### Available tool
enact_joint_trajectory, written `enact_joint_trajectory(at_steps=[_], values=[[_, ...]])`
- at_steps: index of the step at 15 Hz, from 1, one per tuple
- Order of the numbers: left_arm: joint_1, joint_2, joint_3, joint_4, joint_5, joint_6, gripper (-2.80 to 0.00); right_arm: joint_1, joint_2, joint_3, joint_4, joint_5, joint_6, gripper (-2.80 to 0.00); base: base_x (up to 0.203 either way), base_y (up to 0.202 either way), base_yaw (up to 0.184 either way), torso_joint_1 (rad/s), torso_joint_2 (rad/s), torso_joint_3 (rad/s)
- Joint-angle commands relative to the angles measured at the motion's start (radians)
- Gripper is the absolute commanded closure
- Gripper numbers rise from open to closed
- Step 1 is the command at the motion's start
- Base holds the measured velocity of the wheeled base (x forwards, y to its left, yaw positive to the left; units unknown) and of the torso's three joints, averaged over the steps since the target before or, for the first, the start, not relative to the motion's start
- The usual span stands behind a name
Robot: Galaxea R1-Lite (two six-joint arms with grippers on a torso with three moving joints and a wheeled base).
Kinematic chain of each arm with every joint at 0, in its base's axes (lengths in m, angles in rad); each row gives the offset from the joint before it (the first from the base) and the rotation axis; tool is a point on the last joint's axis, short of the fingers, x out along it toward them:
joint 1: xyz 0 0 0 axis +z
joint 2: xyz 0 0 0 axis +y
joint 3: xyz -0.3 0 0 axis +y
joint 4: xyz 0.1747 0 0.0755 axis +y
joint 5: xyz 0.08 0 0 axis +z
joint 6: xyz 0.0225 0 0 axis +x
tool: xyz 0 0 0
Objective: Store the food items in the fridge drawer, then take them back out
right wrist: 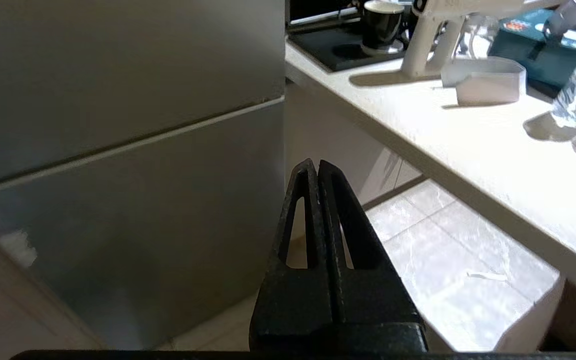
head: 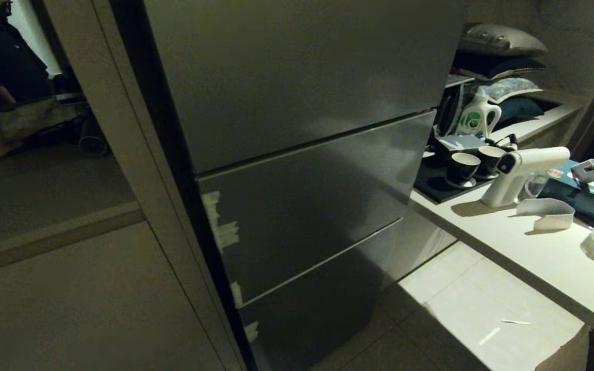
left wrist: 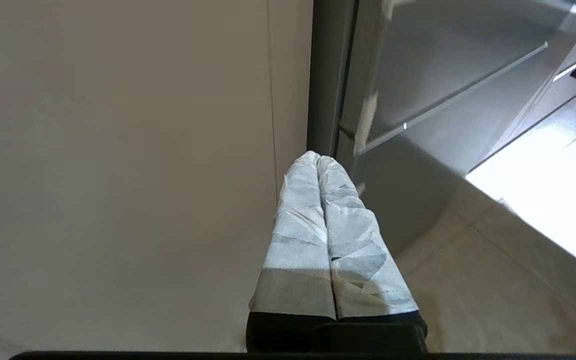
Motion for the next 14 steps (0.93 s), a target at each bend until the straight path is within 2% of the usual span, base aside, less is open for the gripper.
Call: enact_joint_trajectory(at_steps=[1, 5, 9, 10, 12, 14], values=[[0.000, 0.002, 0.000, 0.001, 0.000, 0.000, 0.00, 0.000, 0.000, 0.031, -0.001, 0.000, 0.002, 0.00, 0.204, 0.000, -0.002, 0.006, 0.00, 0.011], [0.000, 0.002, 0.000, 0.001, 0.000, 0.000, 0.00, 0.000, 0.001, 0.031, -0.001, 0.000, 0.001, 0.00, 0.163, 0.000, 0.000, 0.009, 0.01, 0.002], [0.000, 0.002, -0.002, 0.002, -0.003, 0.009, 0.00, 0.000, 0.001, 0.031, 0.000, 0.000, 0.000, 0.00, 0.000, 0.000, 0.000, 0.000, 0.00, 0.000], [0.000, 0.002, -0.009, 0.001, -0.005, 0.034, 0.00, 0.000, 0.000, 0.031, -0.001, 0.000, -0.001, 0.00, 0.000, 0.000, 0.000, 0.000, 0.00, 0.000], [0.000, 0.010, -0.094, 0.005, -0.043, 0.051, 0.00, 0.000, 0.000, 0.031, 0.000, 0.000, 0.002, 0.00, 0.000, 0.000, 0.000, 0.000, 0.00, 0.000], [-0.002, 0.118, -0.148, 0.005, -0.106, 0.035, 0.00, 0.000, 0.000, 0.031, 0.000, 0.000, 0.001, 0.00, 0.000, 0.000, 0.000, 0.000, 0.00, 0.000]])
